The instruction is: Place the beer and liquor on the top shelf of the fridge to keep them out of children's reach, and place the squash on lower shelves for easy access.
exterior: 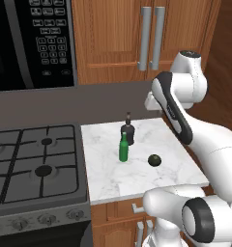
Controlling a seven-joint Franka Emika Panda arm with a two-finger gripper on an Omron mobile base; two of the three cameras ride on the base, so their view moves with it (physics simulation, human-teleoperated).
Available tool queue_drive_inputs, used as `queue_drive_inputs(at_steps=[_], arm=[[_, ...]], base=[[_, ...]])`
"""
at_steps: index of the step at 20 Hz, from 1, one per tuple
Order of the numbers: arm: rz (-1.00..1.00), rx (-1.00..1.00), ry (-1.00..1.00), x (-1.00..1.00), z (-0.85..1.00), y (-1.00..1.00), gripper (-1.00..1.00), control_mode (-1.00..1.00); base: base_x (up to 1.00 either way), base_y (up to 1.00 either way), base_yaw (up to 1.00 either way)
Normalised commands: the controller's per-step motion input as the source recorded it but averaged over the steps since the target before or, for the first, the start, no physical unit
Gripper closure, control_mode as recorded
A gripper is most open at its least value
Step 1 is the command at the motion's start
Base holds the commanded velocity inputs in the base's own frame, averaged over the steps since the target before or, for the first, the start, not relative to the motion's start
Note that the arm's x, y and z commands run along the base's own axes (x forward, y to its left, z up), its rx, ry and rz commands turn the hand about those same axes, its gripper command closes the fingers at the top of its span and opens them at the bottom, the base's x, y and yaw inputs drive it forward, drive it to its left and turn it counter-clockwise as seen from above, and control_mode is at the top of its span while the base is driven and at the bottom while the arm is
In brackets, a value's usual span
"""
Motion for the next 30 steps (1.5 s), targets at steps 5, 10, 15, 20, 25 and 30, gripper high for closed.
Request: queue_drive_inputs(at_steps=[5, 10, 15, 20, 25, 30], arm=[[0.00, 0.00, -0.03, -0.09, -0.30, -0.01, -1.00, -1.00], [0.00, 0.00, -0.21, -0.33, -0.64, 0.00, -1.00, -1.00], [0.00, 0.01, -0.25, -0.29, -0.56, 0.08, -1.00, -1.00], [0.00, 0.01, -0.08, -0.02, -0.32, 0.34, -1.00, -1.00], [0.00, 0.00, 0.00, 0.05, -0.07, 0.49, -1.00, -1.00], [0.00, 0.00, 0.01, 0.30, -0.05, 0.41, -1.00, -1.00]], base=[[0.00, 0.00, 0.00], [0.00, 0.00, 0.00], [0.00, 0.00, 0.00], [0.00, 0.00, 0.00], [0.00, 0.00, 0.00], [0.00, 0.00, 0.00]])
